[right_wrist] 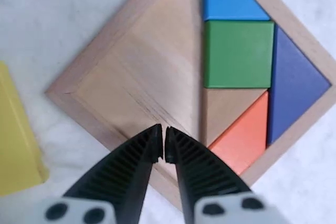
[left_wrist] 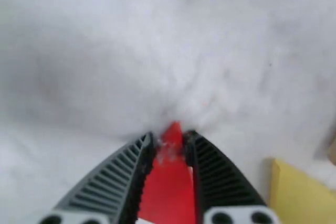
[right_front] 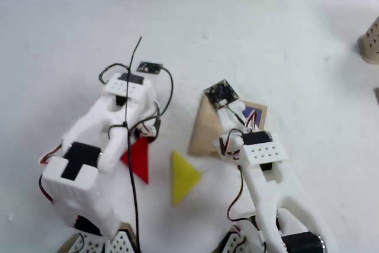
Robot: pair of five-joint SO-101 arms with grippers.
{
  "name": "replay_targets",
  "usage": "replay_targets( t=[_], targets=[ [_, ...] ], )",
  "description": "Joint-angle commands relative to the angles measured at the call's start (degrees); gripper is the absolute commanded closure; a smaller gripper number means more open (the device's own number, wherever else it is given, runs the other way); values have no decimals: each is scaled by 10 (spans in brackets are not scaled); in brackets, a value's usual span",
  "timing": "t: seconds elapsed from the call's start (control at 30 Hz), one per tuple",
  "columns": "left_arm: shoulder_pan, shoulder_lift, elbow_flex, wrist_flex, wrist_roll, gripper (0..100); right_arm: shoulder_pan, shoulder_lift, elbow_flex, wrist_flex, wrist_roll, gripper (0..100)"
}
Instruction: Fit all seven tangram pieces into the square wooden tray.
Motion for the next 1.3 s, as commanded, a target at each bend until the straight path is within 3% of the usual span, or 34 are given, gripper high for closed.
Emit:
replay_targets(
  t=[0.0,0.53,0.87,1.27],
  targets=[
    [-7,4,33,17,-11,989,0,-15,-6,7,4,978],
    [-22,-13,2,33,-11,980,0,-16,-6,7,4,978],
    [-35,-254,116,48,-12,980,0,-17,-6,7,4,978],
    [-54,-458,255,59,-109,980,0,-16,-6,7,4,978]
  ],
)
